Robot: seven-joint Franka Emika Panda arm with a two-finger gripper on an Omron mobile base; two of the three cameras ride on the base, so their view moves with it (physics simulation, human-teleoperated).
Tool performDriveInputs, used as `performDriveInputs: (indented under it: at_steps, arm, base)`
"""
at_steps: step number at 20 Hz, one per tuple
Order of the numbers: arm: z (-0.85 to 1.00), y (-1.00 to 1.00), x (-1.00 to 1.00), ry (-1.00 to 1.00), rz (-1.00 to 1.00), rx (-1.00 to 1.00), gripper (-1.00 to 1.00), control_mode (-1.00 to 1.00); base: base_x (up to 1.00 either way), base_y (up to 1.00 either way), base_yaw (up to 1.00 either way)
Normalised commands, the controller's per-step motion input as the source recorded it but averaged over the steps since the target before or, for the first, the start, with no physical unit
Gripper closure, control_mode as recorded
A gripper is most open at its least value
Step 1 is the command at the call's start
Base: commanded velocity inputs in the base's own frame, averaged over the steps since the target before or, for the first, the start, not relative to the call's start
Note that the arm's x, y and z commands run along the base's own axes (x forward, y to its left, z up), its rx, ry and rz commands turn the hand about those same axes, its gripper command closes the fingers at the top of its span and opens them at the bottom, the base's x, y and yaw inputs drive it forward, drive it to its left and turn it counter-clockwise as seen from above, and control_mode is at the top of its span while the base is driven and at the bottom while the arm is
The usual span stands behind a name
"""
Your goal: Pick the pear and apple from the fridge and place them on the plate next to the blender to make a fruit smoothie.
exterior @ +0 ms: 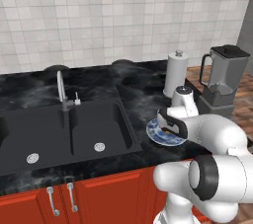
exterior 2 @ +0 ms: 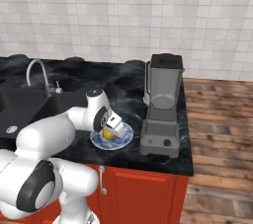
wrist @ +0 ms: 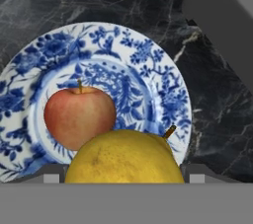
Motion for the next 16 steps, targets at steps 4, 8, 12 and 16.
performDriveInputs:
  at_steps: [4,8,12,16]
  arm:
    - [-0.19,0.00,0.00,0.00,0.00,0.00,-1.00,-1.00]
    - [-0.04,0.00,0.00,0.00,0.00,0.00,-1.00,-1.00]
    - [0.00,0.00,-0.02,0.00,0.00,0.00,-1.00,-1.00]
    - [0.29,0.00,-0.46,0.00,-0.04,0.00,-1.00,-1.00]
  base:
    - [0.00,0.00,0.00]
    - [0.00,0.00,0.00]
    - [0.00,0.00,0.00]
    - [0.00,0.00,0.00]
